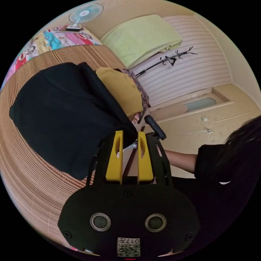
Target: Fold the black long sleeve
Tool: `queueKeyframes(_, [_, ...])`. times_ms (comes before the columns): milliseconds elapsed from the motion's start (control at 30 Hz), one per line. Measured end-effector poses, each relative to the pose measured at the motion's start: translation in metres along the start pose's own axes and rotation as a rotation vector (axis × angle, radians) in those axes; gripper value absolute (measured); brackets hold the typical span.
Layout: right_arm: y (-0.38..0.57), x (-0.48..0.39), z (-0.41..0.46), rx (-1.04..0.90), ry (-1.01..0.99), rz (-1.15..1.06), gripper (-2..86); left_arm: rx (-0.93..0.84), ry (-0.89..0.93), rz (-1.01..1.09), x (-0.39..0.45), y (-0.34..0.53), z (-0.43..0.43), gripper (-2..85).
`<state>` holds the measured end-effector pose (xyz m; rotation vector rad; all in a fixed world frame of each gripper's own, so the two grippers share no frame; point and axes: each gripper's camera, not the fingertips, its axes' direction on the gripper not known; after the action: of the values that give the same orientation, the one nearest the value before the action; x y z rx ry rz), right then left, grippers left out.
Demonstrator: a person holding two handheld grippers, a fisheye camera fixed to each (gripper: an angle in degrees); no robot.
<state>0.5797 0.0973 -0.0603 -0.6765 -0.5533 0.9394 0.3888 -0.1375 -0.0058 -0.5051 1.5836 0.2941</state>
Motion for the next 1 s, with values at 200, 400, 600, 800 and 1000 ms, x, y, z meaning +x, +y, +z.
queueKeyframes(200, [-0.014,0.015,-0.044,0.218,-0.017,-0.012,4.4,0.021,-0.001,-0.171,-0.011,0.060,0.028,7.9])
queueKeyframes(400, [-0.074,0.046,-0.026,0.238,-0.358,0.004,18.5,0.240,-0.071,-0.622,-0.081,0.117,-0.012,14.8])
queueKeyframes(600, [-0.116,0.083,0.033,0.111,-0.401,0.067,21.2,0.185,-0.038,-0.784,-0.117,0.122,0.004,17.3])
queueKeyframes(800, [-0.092,0.128,0.055,0.294,-0.570,0.085,19.1,0.078,0.123,-0.819,-0.107,0.114,0.043,13.7])
queueKeyframes(1000, [-0.067,0.148,0.071,0.358,-0.489,-0.001,17.9,0.064,0.254,-0.816,-0.078,0.134,0.031,8.9])
